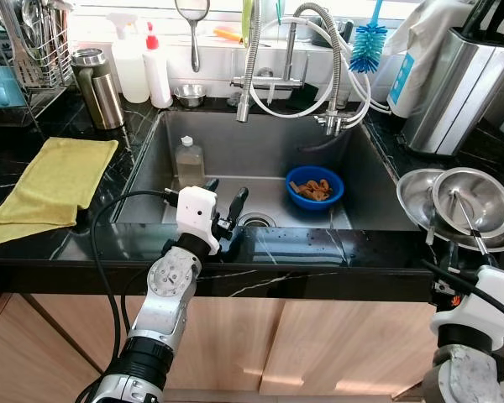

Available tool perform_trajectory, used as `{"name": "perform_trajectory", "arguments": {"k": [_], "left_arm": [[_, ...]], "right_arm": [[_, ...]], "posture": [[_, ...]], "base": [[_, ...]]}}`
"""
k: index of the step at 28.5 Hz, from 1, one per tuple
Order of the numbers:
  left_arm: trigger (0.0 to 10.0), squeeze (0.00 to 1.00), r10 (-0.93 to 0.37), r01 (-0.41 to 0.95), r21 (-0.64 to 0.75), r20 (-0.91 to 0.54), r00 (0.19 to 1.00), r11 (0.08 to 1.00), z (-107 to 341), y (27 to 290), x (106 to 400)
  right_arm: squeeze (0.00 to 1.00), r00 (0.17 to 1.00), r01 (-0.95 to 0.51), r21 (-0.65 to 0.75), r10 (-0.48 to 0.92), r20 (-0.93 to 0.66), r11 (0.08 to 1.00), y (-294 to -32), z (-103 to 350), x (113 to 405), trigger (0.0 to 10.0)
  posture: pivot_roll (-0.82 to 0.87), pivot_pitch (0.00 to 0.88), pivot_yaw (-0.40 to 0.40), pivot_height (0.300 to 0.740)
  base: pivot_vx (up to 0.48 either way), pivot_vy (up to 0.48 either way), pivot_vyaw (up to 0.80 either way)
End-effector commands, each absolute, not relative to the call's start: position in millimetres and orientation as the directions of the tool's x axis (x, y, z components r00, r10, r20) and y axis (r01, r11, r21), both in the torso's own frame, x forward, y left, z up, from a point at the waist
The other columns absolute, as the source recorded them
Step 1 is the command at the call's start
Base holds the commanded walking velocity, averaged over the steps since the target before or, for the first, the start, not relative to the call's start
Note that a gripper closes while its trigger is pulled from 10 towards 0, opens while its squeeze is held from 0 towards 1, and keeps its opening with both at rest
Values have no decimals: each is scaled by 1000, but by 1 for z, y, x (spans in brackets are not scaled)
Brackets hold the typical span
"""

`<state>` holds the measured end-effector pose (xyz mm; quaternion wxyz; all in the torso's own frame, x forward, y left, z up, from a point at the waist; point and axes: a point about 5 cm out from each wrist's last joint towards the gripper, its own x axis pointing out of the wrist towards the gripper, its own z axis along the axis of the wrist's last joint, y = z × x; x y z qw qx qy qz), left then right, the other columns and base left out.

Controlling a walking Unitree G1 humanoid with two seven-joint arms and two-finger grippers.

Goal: Kitchen organization

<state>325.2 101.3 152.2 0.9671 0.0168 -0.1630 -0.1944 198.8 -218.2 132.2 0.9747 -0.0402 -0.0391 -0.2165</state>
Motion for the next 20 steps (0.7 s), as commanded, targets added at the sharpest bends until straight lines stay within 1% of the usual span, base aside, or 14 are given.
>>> {"name": "perform_trajectory", "arguments": {"k": [1,3,5,10,12,13,20], "left_arm": [[10000,0,-392,378,106,306,868,920,152,98,326],[10000,0,-391,378,105,305,868,920,152,98,326],[10000,0,-393,380,105,304,868,919,151,98,325],[10000,0,-395,382,104,303,867,918,151,97,325],[10000,0,-398,385,104,303,866,917,151,97,325],[10000,0,-401,387,105,303,865,916,151,96,325],[10000,0,-405,391,108,298,864,914,149,96,325]], "right_arm": [[0,905,423,-73,-418,75,903,-223,130,197,10000],[0,903,427,-81,-422,77,900,-226,131,195,10000],[0,876,482,-91,-475,88,871,-234,134,189,10000],[0,867,496,-92,-489,92,863,-235,134,188,10000],[0,865,499,-68,-493,91,864,-232,132,188,10000],[1000,869,492,-47,-487,92,869,-227,131,189,10000],[1000,844,534,-35,-531,76,845,-229,131,186,10000]], "posture": [[58,38,-59,740],[56,38,-59,740],[52,35,-56,740],[51,32,-55,740],[51,28,-54,740],[53,23,-55,740],[48,19,-56,740]], "base": [[0,0,0],[0,0,0],[0,0,0],[0,0,0],[0,0,0],[0,0,0],[0,0,0]]}}
